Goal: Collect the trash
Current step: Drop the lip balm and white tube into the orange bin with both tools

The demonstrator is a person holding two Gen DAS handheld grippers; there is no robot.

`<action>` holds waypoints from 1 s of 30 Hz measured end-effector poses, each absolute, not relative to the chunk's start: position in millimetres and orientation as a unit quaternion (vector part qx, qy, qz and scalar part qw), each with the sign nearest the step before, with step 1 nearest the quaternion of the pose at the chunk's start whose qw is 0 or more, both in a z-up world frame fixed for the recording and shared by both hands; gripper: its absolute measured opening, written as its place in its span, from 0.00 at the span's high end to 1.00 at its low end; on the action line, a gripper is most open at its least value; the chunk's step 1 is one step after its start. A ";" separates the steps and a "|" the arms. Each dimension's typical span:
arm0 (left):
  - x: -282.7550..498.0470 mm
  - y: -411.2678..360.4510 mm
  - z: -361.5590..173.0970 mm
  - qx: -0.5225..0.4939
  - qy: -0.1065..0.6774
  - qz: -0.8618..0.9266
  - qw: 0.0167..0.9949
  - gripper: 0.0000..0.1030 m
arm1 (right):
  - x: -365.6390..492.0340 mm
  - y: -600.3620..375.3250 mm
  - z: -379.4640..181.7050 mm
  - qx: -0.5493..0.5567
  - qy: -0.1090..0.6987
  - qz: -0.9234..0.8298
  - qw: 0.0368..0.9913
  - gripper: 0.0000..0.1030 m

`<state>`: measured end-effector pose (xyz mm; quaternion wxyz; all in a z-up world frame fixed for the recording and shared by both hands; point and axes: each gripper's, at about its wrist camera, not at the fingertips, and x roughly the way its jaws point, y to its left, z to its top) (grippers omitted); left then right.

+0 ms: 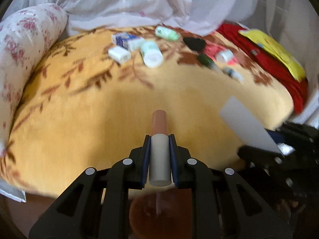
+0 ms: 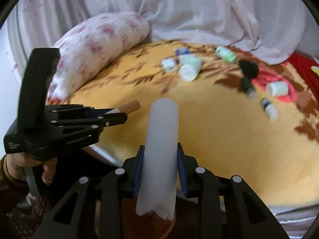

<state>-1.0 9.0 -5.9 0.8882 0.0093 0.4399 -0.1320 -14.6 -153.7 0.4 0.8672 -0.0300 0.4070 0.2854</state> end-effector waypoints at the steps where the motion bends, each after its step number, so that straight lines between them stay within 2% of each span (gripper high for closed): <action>1: -11.0 9.3 -7.9 0.012 0.445 -0.135 0.885 0.83 | -22.8 -151.8 -3.8 -0.032 0.415 0.291 0.861 0.70; 11: -81.3 14.3 -62.1 0.013 0.530 -0.158 0.833 0.83 | -67.2 -138.6 -68.2 -0.020 0.511 0.314 0.800 0.70; 14: -89.6 12.6 -77.2 0.005 0.552 -0.164 0.818 0.83 | -76.0 -130.9 -83.0 -0.026 0.531 0.318 0.785 0.67; 16: -93.0 11.6 -83.4 0.001 0.563 -0.167 0.810 0.82 | -81.9 -127.1 -90.4 -0.029 0.541 0.322 0.776 0.54; 17: -93.5 11.7 -84.4 0.000 0.565 -0.168 0.808 0.77 | -84.1 -125.4 -93.3 -0.033 0.545 0.323 0.773 0.35; 18: -94.3 12.7 -84.7 -0.003 0.567 -0.164 0.807 0.71 | -85.9 -123.5 -96.0 -0.039 0.546 0.321 0.773 0.26; 19: -95.6 14.7 -83.8 -0.003 0.567 -0.155 0.809 0.50 | -87.5 -122.8 -97.8 -0.046 0.544 0.316 0.776 0.24; 20: -95.8 18.1 -80.6 -0.004 0.561 -0.141 0.815 0.33 | -87.2 -123.6 -99.7 -0.047 0.546 0.313 0.776 0.22; 24: -94.7 34.2 -62.7 -0.019 0.524 -0.123 0.843 0.31 | -77.9 -139.5 -99.6 -0.007 0.545 0.296 0.784 0.17; 30: -84.8 44.3 -34.3 -0.048 0.468 -0.100 0.877 0.25 | -57.1 -175.5 -62.0 0.060 0.471 0.270 0.838 0.09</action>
